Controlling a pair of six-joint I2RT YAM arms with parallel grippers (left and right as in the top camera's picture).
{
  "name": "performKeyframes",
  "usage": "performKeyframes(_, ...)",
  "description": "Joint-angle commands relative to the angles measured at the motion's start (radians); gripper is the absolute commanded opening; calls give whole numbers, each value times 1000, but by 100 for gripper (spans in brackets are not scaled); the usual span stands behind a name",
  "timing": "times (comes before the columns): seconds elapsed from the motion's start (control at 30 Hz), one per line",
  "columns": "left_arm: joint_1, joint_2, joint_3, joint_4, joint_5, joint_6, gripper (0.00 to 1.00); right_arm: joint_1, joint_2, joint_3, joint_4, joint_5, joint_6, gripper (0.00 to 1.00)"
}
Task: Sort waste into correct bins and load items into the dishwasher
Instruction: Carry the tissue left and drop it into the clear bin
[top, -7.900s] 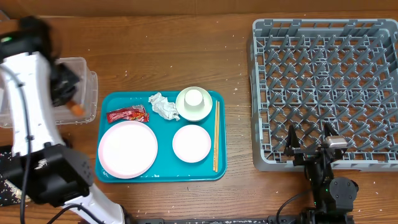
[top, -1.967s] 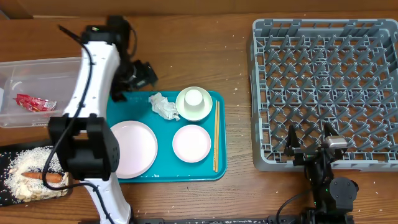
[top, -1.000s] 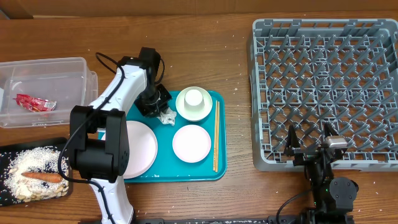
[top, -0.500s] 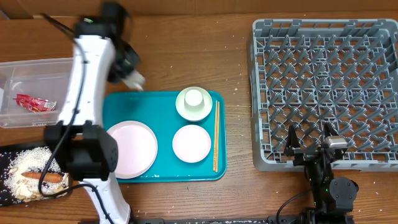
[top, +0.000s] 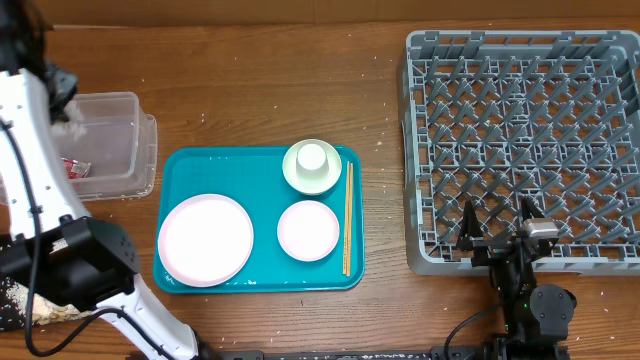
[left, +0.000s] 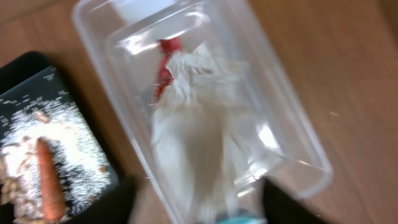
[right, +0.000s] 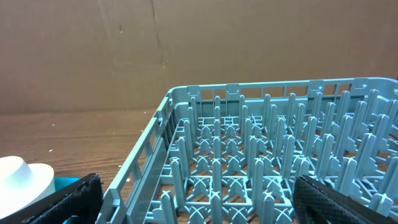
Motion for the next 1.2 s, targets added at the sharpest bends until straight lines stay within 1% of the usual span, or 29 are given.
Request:
performKeyframes(0.0, 40, 17, -29, -17, 48, 34, 100, 4, -10, -10, 4, 9, 5, 100)
performKeyframes(0.17, 50, 17, -29, -84, 108, 55, 100, 4, -10, -10, 4, 9, 5, 100)
performKeyframes(0.23, 48, 17, -29, -128, 153, 87, 100, 4, -10, -10, 4, 9, 5, 100)
performKeyframes(0.4, 35, 6, -29, -234, 248, 89, 100, 4, -10, -10, 4, 9, 5, 100)
performKeyframes(0.53, 23, -51, -29, -290, 312, 90, 99, 4, -10, -10, 4, 9, 5, 100)
performKeyframes(0.67, 17, -151, -29, -299, 304, 84, 100, 4, -10, -10, 4, 9, 5, 100)
performKeyframes(0.83, 17, -248, -29, -295, 243, -24, 100, 4, -10, -10, 4, 9, 5, 100)
performKeyframes(1.07, 17, -237, -29, -319, 237, -34, 100, 4, -10, -10, 4, 9, 5, 100)
performKeyframes(1.17, 16, -225, -29, -306, 236, -35, 100, 4, -10, -10, 4, 9, 5, 100)
